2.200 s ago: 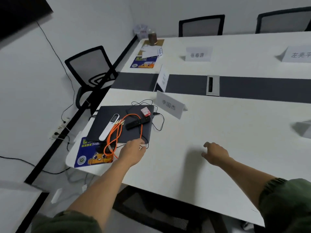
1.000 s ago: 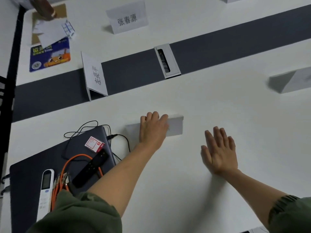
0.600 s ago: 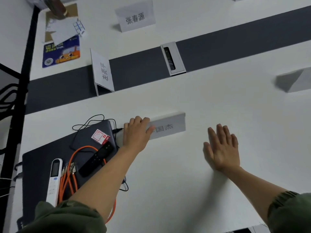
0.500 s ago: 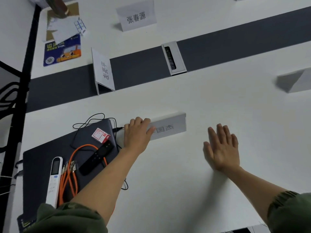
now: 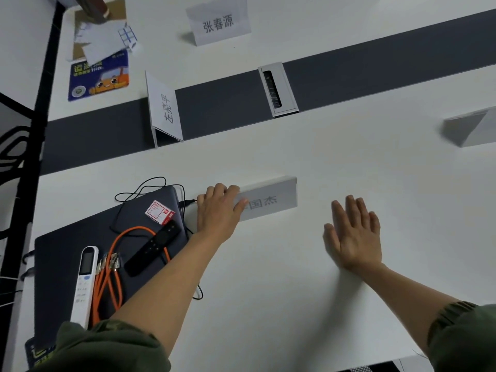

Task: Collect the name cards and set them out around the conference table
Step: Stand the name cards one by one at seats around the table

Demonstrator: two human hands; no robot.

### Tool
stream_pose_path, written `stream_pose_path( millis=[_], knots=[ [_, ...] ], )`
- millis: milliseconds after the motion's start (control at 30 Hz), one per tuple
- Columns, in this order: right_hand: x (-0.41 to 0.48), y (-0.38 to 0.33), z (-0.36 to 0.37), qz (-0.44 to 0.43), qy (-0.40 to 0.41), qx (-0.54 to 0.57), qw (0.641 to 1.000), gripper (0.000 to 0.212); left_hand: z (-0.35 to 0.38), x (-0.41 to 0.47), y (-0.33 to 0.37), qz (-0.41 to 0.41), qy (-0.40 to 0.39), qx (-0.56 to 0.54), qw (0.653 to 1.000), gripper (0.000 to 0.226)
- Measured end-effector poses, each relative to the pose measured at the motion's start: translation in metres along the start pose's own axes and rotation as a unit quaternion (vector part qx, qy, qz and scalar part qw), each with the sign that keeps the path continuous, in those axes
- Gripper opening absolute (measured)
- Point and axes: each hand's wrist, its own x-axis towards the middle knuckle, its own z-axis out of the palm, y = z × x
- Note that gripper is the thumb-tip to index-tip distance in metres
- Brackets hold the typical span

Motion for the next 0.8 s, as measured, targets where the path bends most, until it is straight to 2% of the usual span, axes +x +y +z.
stream_pose_path(
  millis=[133,233,300,400,500,667,800],
  knots=[
    [0.003,0.001,0.001,-0.003,0.004,-0.006,1.000,0.063,-0.006,-0.010,-0.001,-0.007,0.044,-0.005,0.999,0.056],
    [0.001,0.001,0.001,-0.008,0.004,-0.008,1.000,0.063,-0.014,-0.034,0.002,-0.013,0.094,-0.042,0.995,0.052],
    [0.003,0.002,0.000,-0.010,-0.010,-0.016,1.000,0.063,-0.016,-0.055,0.004,-0.013,0.098,-0.062,0.993,0.045],
    [0.005,-0.007,-0.013,-0.006,-0.051,-0.018,0.999,0.058,-0.014,-0.098,0.004,-0.024,0.075,-0.074,0.994,0.038],
    [-0.017,-0.018,-0.030,-0.015,-0.064,0.031,0.997,0.047,-0.007,-0.144,0.008,-0.047,0.040,-0.080,0.995,0.032],
    [-0.109,-0.022,-0.037,-0.080,-0.070,0.088,0.990,0.032,0.013,-0.226,0.025,-0.083,-0.039,-0.092,0.991,0.030],
    [-0.170,-0.017,-0.032,-0.101,-0.134,0.098,0.981,0.032,0.028,-0.289,0.033,-0.119,-0.070,-0.097,0.986,0.031]
  ],
)
